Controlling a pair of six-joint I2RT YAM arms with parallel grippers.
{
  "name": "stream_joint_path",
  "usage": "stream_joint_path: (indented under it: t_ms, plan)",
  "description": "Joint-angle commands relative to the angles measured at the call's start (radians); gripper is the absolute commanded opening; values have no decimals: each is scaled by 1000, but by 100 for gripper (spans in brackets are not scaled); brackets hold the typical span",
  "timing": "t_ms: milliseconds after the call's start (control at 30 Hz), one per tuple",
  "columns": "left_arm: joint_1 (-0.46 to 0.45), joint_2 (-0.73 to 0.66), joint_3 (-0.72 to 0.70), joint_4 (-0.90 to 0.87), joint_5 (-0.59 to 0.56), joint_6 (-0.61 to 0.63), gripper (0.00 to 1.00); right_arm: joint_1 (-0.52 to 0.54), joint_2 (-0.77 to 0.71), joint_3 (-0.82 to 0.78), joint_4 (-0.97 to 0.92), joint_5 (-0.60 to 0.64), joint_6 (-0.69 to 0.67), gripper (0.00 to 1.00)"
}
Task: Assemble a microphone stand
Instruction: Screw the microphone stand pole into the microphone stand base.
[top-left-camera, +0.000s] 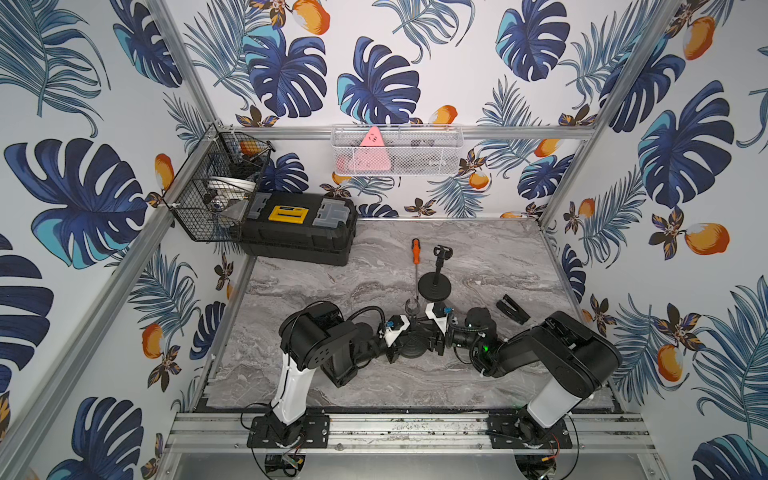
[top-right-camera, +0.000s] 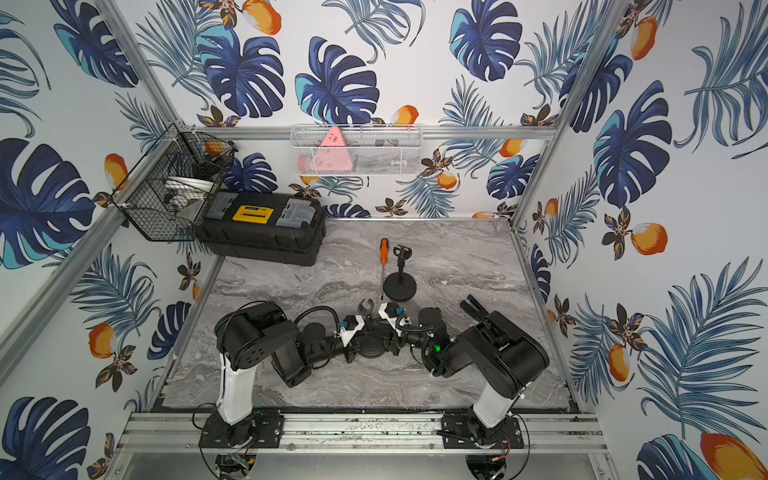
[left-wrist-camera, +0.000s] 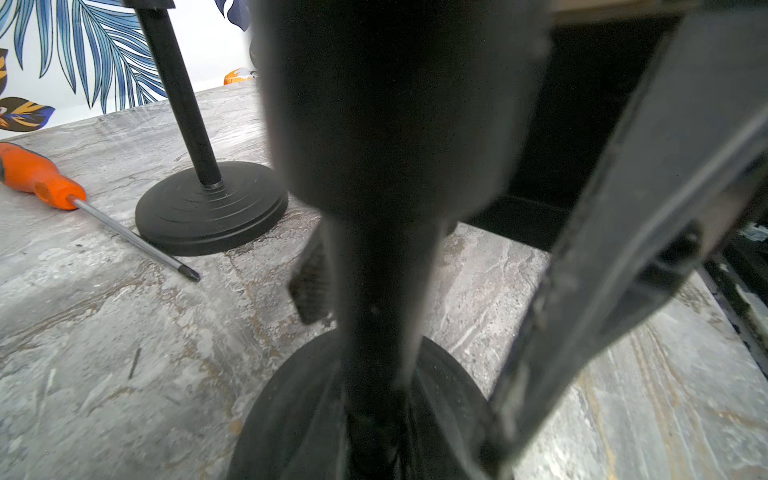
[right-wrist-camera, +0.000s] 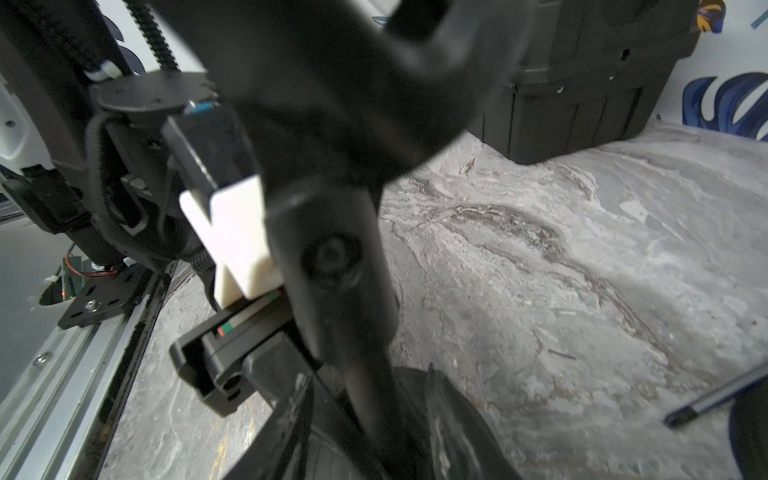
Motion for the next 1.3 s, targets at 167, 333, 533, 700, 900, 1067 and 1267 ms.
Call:
stream_joint_path:
  t_ms: [167, 333, 533, 700, 900, 1067, 1267]
  plan:
    - [1, 10, 3, -9, 21, 12, 12, -8, -47, 83, -195, -111, -139, 29]
    - [2, 15, 3, -9, 19, 13, 12, -7, -44, 102, -243, -125, -169, 8]
    - [1, 12, 2, -9, 8, 10, 16, 10, -31, 42, -168, -48, -145, 0]
    - [2, 15, 5, -8, 3, 5, 27, 67, -15, -15, -74, 148, -84, 0]
    - [2, -2, -7, -8, -7, 7, 35, 193, 13, -81, 47, 439, -41, 0]
    - [2, -8, -12, -8, -4, 5, 32, 341, 20, -72, 15, 713, -50, 0]
    - [2, -15, -16, -8, -7, 4, 27, 499, 68, -50, 27, 1063, -53, 0]
